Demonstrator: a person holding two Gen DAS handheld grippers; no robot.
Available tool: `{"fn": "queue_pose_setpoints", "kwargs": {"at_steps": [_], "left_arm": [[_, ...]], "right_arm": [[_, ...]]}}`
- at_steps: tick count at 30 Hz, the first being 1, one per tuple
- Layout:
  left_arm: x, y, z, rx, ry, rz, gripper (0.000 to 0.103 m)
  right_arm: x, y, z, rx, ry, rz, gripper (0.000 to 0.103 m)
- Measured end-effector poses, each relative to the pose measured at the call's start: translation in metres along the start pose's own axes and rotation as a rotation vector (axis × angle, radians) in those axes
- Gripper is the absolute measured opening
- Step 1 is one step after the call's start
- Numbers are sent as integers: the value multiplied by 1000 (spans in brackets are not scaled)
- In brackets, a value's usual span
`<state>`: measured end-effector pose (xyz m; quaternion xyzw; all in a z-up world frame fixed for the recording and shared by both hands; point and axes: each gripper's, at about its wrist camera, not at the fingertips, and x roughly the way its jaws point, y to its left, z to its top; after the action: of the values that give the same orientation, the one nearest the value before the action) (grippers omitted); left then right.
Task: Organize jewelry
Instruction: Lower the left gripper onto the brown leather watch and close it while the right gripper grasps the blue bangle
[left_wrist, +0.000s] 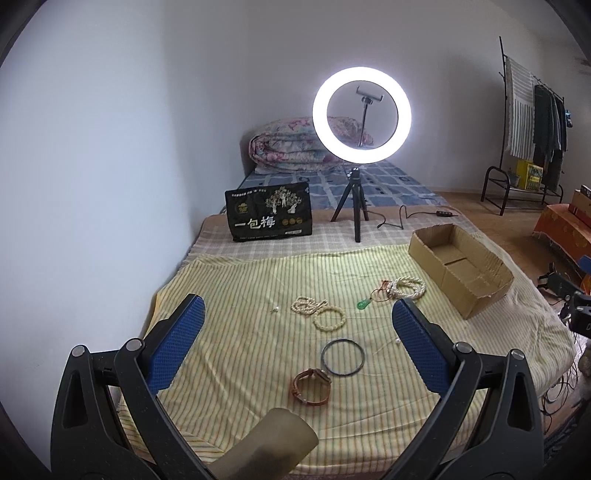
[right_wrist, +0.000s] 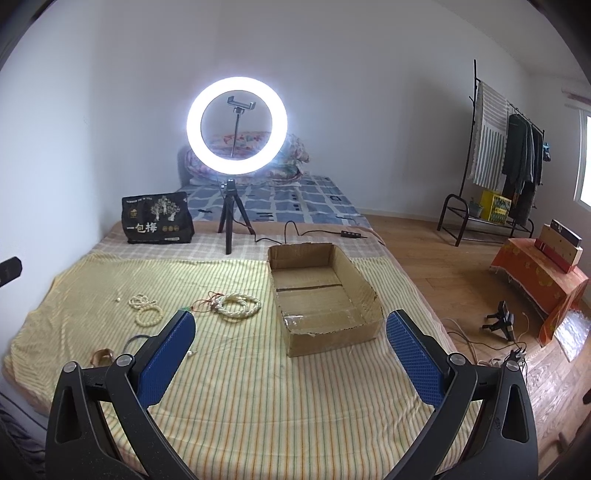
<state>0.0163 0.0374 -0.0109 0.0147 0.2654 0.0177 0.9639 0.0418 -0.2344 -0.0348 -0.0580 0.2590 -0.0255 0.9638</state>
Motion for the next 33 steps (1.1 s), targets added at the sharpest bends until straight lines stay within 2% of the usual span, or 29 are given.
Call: {"fn": "queue_pose_setpoints", "kwargs": {"at_steps": [7, 12, 17, 18, 23, 27, 29, 33], "left_arm": [[25, 34, -7, -9, 79, 0, 103], [48, 54, -15, -6, 134, 0, 101], [77, 63, -28, -40, 251, -58, 77], [83, 64, -32, -52, 280, -76, 76], [113, 65, -51, -117, 422, -170, 51], [132, 58, -66, -135, 514, -208, 42], [141, 54, -73, -138, 561, -229, 39], [159, 50, -87, -164, 644, -252, 38]], "right_arm": [[-6, 11, -3, -56, -56, 7, 103], [18, 18, -1, -94, -30, 95, 103], [62, 31, 9, -116, 79, 222, 103], [70, 34, 11, -122, 105, 252, 103], [118, 69, 14, -166, 274, 467, 99], [160, 99, 1, -170, 414, 575, 70], [180, 113, -8, -162, 495, 608, 63], [209, 137, -26, -156, 639, 668, 41]]}}
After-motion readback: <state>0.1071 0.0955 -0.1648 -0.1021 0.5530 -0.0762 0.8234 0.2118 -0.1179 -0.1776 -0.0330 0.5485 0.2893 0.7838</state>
